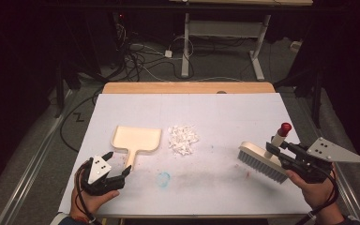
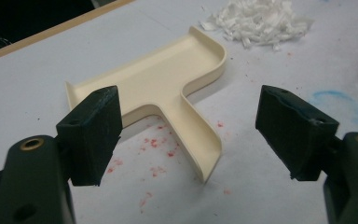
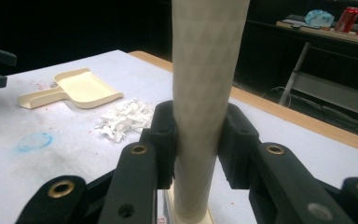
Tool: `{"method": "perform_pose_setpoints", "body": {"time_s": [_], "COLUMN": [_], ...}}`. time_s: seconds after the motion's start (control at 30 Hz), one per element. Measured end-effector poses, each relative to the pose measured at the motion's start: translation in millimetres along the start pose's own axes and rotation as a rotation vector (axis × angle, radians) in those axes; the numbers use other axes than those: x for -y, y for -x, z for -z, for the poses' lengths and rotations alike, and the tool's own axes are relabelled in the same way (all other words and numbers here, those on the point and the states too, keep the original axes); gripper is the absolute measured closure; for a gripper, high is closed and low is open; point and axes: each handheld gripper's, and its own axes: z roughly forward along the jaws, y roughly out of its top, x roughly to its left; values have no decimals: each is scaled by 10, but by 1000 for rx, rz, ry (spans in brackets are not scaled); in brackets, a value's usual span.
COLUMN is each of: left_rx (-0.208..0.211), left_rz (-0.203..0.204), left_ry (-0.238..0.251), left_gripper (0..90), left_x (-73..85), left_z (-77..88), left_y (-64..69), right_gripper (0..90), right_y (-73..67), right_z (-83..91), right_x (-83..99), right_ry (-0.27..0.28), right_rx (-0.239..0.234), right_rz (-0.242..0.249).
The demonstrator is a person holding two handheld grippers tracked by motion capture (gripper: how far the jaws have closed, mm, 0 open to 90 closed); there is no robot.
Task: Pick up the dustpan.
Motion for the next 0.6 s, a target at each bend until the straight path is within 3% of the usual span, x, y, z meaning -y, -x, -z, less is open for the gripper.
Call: {"method": "perform_pose_setpoints", "body": {"time_s": [0.17, 0.3, 0.33, 0.43, 0.53, 0.6], "left_rx": [11, 5, 15, 32, 37, 21], "left_rz": [-6, 29, 86, 178, 200, 216], "left_ry": [-12, -49, -77, -130, -159, -201], "left_gripper": [217, 220, 220, 220, 221, 228], "left_x": [10, 5, -4, -16, -28, -62], "left_z": [-12, -10, -2, -36, -102, -266], "left_y": [26, 20, -2, -18, 11, 15], "right_gripper": [705, 705, 705, 705, 705, 705], "right_y": [-2, 0, 5, 19, 21, 19], "right_z": [5, -33, -43, -69, -83, -96], "right_x": [-5, -26, -28, -24, -11, -1], "right_ry": [4, -3, -1, -6, -13, -22], "right_rx": [7, 12, 16, 18, 12, 13], "right_rz": [-2, 8, 10, 3, 1, 7]}}
